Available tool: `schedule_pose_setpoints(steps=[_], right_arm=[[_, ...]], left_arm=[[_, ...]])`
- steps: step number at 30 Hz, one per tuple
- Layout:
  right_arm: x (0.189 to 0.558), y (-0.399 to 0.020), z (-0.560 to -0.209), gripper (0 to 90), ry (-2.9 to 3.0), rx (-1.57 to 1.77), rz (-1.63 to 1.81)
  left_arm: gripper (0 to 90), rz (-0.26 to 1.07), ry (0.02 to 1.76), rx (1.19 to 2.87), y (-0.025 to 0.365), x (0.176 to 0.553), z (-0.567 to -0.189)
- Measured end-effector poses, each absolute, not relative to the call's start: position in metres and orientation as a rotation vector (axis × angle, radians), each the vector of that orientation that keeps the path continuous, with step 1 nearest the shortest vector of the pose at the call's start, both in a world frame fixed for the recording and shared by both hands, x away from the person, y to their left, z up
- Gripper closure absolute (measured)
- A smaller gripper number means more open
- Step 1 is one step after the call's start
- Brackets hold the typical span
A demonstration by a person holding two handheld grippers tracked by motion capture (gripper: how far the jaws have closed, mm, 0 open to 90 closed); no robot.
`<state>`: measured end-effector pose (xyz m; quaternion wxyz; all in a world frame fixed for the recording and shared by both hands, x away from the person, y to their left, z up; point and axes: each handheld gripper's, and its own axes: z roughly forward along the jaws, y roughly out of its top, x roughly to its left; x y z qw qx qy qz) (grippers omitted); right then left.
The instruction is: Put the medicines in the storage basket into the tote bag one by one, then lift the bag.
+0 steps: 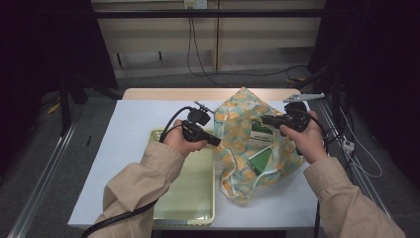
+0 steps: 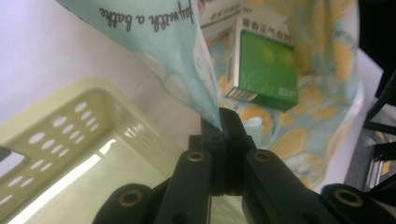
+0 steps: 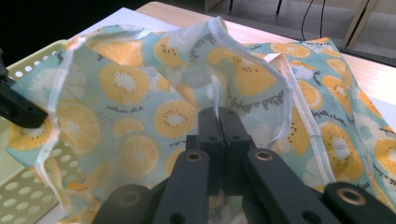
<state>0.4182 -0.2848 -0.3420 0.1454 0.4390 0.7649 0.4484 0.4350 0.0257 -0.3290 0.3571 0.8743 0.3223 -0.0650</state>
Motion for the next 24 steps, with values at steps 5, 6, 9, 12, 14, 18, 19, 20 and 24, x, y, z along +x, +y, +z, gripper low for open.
schedule_pose_setpoints(steps=[5,6,9,12,14,18,19,20,24], right_arm=[[0.417,-0.284,-0.328,89.8,2.185,1.237,1.308],[0.417,-0.284,-0.325,89.8,2.181,1.232,1.309],[0.417,-0.286,-0.315,89.8,2.174,1.22,1.304],[0.419,-0.285,-0.308,89.8,2.17,1.21,1.298],[0.42,-0.285,-0.305,89.8,2.167,1.204,1.305],[0.421,-0.284,-0.298,89.8,2.157,1.198,1.31],[0.421,-0.285,-0.297,89.8,2.156,1.196,1.314],[0.421,-0.285,-0.296,89.8,2.156,1.196,1.313],[0.422,-0.287,-0.289,89.9,2.144,1.195,1.316]], left_arm=[[90.0,-0.127,0.874,2.153,0.028,0.447,-0.294],[90.0,-0.121,0.876,2.142,0.027,0.448,-0.289],[90.0,-0.101,0.867,2.118,0.023,0.454,-0.27],[90.0,-0.081,0.869,2.111,0.019,0.458,-0.258],[90.0,-0.074,0.871,2.109,0.016,0.461,-0.251],[90.0,-0.065,0.879,2.103,0.012,0.467,-0.242],[90.0,-0.066,0.879,2.103,0.011,0.467,-0.241],[90.0,-0.064,0.873,2.107,0.011,0.468,-0.239],[90.0,-0.051,0.872,2.105,0.008,0.471,-0.228]])
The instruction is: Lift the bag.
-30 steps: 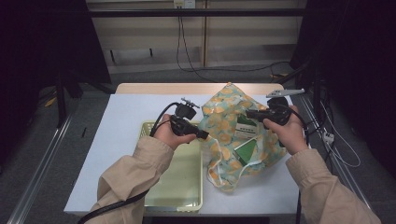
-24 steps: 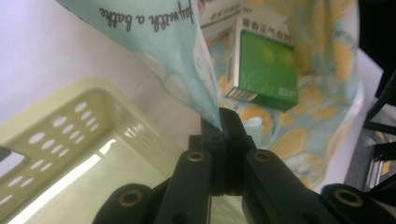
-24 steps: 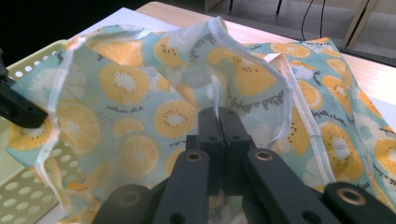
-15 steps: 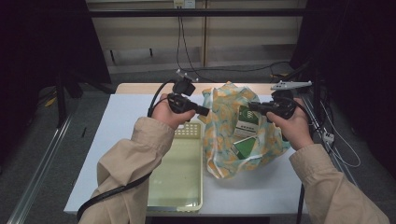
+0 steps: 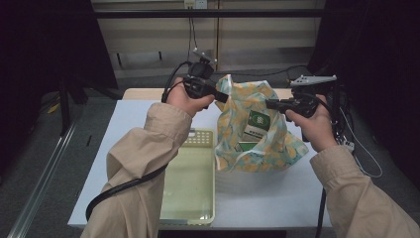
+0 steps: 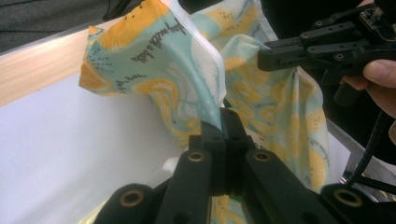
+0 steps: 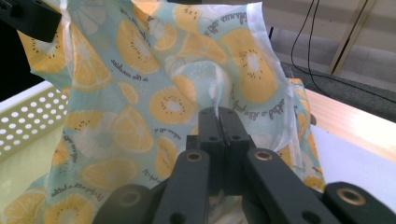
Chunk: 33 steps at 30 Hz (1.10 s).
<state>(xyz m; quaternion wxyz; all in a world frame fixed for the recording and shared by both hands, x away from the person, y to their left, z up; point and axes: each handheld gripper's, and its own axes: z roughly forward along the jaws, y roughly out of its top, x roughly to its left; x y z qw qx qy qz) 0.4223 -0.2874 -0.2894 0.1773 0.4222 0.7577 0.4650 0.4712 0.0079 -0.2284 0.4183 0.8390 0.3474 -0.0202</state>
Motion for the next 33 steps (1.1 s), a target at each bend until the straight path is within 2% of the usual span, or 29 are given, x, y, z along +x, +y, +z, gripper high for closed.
schedule_pose_setpoints(steps=[21,33], right_arm=[[0.42,-0.298,-0.245,90.0,2.081,1.155,1.354],[0.423,-0.279,-0.254,90.0,2.125,1.142,1.389]], left_arm=[[90.0,0.011,0.838,2.072,-0.012,0.492,-0.169],[90.0,0.005,0.874,2.068,0.005,0.492,-0.182]])
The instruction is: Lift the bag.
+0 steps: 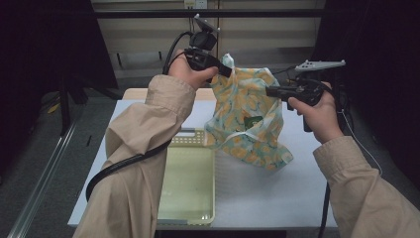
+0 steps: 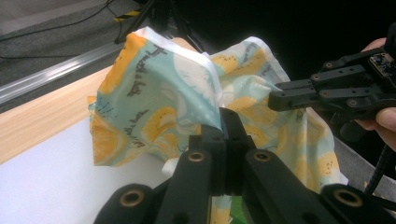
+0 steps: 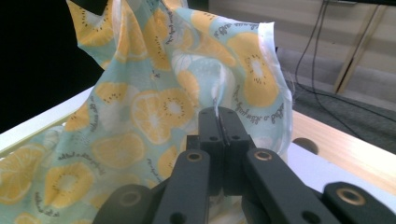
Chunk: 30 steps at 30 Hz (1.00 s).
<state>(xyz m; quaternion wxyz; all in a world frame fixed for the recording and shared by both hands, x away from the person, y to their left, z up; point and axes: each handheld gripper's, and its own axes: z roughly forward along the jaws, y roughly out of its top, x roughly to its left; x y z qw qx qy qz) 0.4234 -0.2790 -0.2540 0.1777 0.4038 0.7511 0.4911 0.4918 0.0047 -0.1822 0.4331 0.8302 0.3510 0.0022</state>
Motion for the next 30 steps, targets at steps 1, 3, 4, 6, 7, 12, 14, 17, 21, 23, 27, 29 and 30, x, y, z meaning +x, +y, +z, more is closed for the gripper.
schedule_pose_setpoints(steps=[1,3,4,6,7,12,14,17,21,23,27,29,30], right_arm=[[0.424,-0.276,-0.256,90.0,2.131,1.139,1.387],[0.424,-0.272,-0.259,89.9,2.139,1.136,1.392],[0.424,-0.271,-0.26,89.9,2.144,1.134,1.394],[0.424,-0.267,-0.265,89.9,2.155,1.139,1.399],[0.424,-0.266,-0.266,89.9,2.159,1.138,1.4],[0.422,-0.259,-0.274,89.7,2.177,1.126,1.412],[0.421,-0.256,-0.277,89.7,2.188,1.122,1.414],[0.42,-0.251,-0.282,89.6,2.201,1.119,1.415],[0.419,-0.246,-0.288,89.5,2.219,1.116,1.412],[0.418,-0.244,-0.289,89.4,2.221,1.112,1.417],[0.417,-0.243,-0.291,89.2,2.222,1.118,1.423],[0.417,-0.242,-0.292,88.9,2.226,1.117,1.425],[0.417,-0.241,-0.292,88.7,2.223,1.12,1.428]], left_arm=[[90.0,0.002,0.877,2.067,0.007,0.491,-0.184],[90.0,-0.003,0.886,2.067,0.01,0.491,-0.187],[90.0,-0.007,0.887,2.067,0.013,0.491,-0.189],[90.0,-0.009,0.897,2.063,0.016,0.49,-0.192],[90.0,-0.01,0.898,2.064,0.018,0.49,-0.194],[90.0,-0.026,0.906,2.068,0.024,0.488,-0.202],[90.0,-0.032,0.896,2.076,0.026,0.486,-0.206],[90.0,-0.039,0.9,2.083,0.029,0.484,-0.211],[90.0,-0.033,0.903,2.095,0.034,0.482,-0.216],[90.0,-0.023,0.895,2.109,0.039,0.482,-0.218],[90.0,-0.002,0.887,2.114,0.044,0.48,-0.222],[90.0,0.007,0.889,2.108,0.048,0.479,-0.225],[90.0,0.004,0.891,2.104,0.05,0.479,-0.226]])
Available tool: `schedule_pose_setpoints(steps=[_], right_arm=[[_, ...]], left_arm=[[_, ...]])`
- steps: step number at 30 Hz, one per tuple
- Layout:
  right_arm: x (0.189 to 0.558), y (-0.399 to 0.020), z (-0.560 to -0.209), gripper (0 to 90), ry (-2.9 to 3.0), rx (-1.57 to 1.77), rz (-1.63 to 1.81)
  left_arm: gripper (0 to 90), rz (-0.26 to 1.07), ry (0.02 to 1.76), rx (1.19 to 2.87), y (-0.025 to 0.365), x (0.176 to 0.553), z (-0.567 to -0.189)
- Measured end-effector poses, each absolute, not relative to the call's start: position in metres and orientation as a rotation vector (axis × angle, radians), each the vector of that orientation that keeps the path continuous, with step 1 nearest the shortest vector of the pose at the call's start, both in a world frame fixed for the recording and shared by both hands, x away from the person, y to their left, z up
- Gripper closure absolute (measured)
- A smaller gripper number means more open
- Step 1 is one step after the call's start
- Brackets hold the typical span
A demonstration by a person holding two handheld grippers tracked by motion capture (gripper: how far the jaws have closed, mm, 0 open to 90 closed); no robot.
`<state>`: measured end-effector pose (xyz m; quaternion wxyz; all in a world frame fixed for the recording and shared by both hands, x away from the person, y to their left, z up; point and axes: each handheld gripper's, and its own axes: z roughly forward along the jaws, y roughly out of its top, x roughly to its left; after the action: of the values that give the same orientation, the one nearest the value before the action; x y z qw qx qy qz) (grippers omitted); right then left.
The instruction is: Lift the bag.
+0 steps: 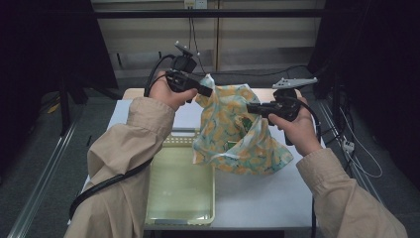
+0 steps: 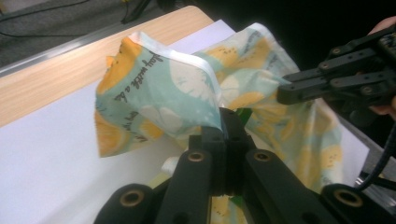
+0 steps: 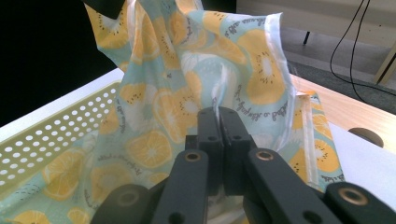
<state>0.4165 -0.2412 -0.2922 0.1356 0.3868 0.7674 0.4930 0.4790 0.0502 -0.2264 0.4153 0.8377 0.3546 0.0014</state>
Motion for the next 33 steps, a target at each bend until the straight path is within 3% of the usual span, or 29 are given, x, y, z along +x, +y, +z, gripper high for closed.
schedule_pose_setpoints(steps=[6,7,9,11,13,15,23,33], right_arm=[[0.415,-0.237,-0.295,82.1,2.226,1.12,1.441],[0.415,-0.236,-0.295,79.0,2.223,1.122,1.448],[0.414,-0.236,-0.296,68.3,2.228,1.122,1.479],[0.411,-0.237,-0.296,54.1,2.202,1.125,1.48],[0.408,-0.238,-0.296,42.8,2.203,1.117,1.479],[0.405,-0.241,-0.297,34.9,2.206,1.103,1.481],[0.387,-0.25,-0.302,27.1,2.216,1.08,1.427],[0.371,-0.263,-0.316,23.0,2.203,1.08,1.407]], left_arm=[[89.8,0.009,0.893,2.083,0.066,0.478,-0.235],[84.9,0.009,0.905,2.064,0.069,0.477,-0.236],[61.5,0.025,0.901,2.061,0.073,0.476,-0.238],[56.1,0.043,0.877,2.06,0.079,0.472,-0.241],[37.5,0.066,0.888,2.052,0.083,0.469,-0.245],[27.7,0.058,0.879,2.054,0.087,0.467,-0.248],[15.6,0.063,0.848,2.064,0.107,0.453,-0.266],[12.5,0.078,0.789,2.081,0.125,0.432,-0.289]])
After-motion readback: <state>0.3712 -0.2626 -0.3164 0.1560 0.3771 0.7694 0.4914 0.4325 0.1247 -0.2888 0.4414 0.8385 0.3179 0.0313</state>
